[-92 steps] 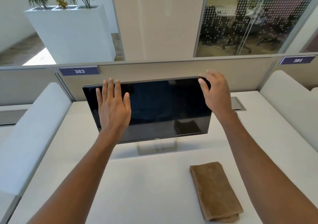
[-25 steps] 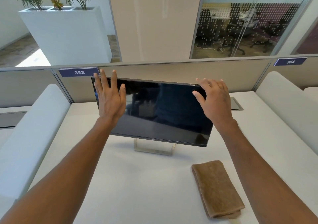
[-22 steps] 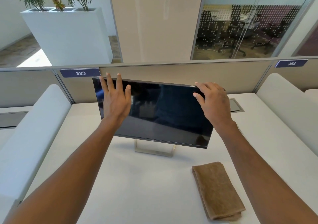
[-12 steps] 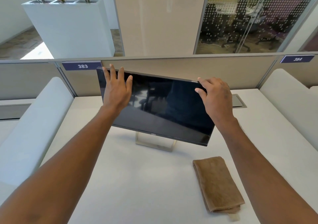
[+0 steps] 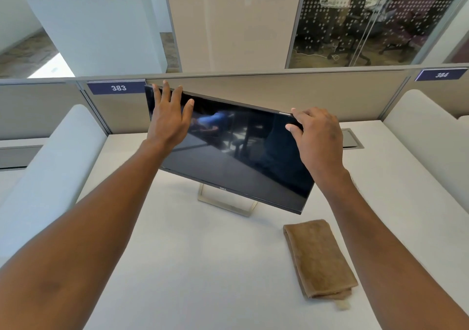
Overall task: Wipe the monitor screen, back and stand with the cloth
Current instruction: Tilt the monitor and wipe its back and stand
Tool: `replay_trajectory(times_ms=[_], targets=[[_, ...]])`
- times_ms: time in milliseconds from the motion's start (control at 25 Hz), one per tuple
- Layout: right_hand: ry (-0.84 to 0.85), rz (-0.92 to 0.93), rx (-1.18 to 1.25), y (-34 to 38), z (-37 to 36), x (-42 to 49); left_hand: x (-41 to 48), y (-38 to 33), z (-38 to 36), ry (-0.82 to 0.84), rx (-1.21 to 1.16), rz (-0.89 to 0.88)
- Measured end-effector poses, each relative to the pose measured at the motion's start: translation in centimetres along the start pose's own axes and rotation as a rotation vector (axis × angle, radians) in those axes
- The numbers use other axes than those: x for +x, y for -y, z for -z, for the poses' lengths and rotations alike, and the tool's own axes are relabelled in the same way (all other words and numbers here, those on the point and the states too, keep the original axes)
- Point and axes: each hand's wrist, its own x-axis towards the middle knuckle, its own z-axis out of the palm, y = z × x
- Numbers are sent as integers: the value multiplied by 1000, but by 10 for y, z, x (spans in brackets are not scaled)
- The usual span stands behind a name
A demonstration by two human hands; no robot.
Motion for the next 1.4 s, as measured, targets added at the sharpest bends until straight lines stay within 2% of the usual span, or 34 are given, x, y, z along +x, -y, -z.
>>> replay_trajectory(times_ms=[880, 1000, 1200, 1400], targets=[[23, -58, -6, 20, 17, -20, 13, 1, -2, 27, -79, -29], [23, -55, 20, 11, 24, -19, 10, -9, -7, -5, -129, 31], [33, -5, 73, 9, 26, -24, 1, -48, -17, -10, -284, 276], [19, 26, 88, 9, 24, -24, 0, -49, -21, -5, -284, 287]])
